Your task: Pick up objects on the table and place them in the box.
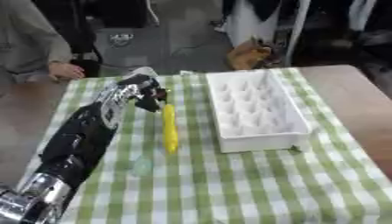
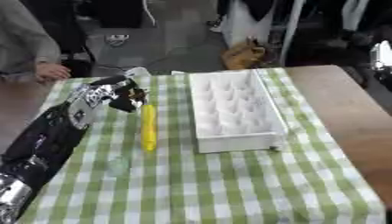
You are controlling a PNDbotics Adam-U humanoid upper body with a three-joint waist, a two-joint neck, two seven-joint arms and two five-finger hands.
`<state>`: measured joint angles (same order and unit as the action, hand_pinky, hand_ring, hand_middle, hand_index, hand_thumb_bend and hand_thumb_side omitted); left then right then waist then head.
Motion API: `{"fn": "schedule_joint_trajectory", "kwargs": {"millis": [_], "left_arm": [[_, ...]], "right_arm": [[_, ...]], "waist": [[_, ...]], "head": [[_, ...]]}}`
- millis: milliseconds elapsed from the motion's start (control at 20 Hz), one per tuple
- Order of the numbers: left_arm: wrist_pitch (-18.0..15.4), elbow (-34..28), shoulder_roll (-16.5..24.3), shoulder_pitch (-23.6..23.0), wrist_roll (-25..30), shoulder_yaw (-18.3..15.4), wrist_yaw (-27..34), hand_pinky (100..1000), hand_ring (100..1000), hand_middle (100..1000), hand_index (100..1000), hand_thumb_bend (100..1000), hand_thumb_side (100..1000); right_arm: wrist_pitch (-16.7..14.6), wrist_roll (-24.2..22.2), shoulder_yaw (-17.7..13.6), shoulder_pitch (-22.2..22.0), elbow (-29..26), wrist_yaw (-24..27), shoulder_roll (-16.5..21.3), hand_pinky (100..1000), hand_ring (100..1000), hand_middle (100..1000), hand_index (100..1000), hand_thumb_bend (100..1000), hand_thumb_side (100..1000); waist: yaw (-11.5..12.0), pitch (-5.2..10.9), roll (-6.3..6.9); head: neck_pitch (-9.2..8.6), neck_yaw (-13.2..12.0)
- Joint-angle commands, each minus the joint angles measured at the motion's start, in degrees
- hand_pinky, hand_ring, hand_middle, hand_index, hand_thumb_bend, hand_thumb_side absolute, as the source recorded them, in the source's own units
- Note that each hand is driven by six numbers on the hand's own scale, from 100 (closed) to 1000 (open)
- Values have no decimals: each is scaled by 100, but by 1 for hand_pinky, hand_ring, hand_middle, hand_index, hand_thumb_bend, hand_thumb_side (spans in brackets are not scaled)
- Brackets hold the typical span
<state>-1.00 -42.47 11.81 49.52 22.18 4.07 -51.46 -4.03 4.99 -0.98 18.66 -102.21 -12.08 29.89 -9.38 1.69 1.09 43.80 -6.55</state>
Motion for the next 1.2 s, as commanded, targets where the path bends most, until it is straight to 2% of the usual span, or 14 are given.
{"fn": "schedule_joint_trajectory", "kwargs": {"millis": [50, 450, 500, 550, 700, 1200], "left_arm": [[-63, -154, -51, 203, -1, 34, 30, 541, 289, 100, 188, 100, 260], [-98, -188, -336, 295, -57, 103, 150, 538, 288, 100, 188, 100, 261], [-104, -185, -380, 306, -66, 107, 163, 537, 288, 100, 188, 100, 286], [-113, -186, -425, 323, -77, 126, 165, 537, 289, 100, 188, 100, 261], [-135, -208, -514, 350, -104, 173, 152, 538, 289, 100, 188, 100, 261], [-274, -251, -861, 472, -127, 393, -211, 543, 295, 100, 193, 100, 261]], "right_arm": [[-11, -24, -14, 99, -19, 25, 61, 723, 760, 778, 952, 186, 467], [-23, -48, 2, 130, -20, 42, 30, 723, 761, 778, 953, 184, 466], [-25, -52, 4, 132, -19, 43, 26, 724, 761, 778, 953, 177, 471], [-27, -58, 8, 138, -20, 47, 21, 724, 761, 778, 953, 182, 466], [-34, -72, 19, 157, -22, 57, 9, 724, 761, 778, 953, 181, 466], [-46, -117, 59, 213, -29, 79, -12, 725, 762, 779, 953, 180, 465]], "waist": [[-28, 35, -63], [-150, 22, -101], [-161, 20, -105], [-182, 19, -107], [-228, 16, -110], [-397, 24, -96]], "head": [[-39, -24], [-91, -68], [-95, -76], [-99, -93], [-111, -120], [-158, -187]]}}
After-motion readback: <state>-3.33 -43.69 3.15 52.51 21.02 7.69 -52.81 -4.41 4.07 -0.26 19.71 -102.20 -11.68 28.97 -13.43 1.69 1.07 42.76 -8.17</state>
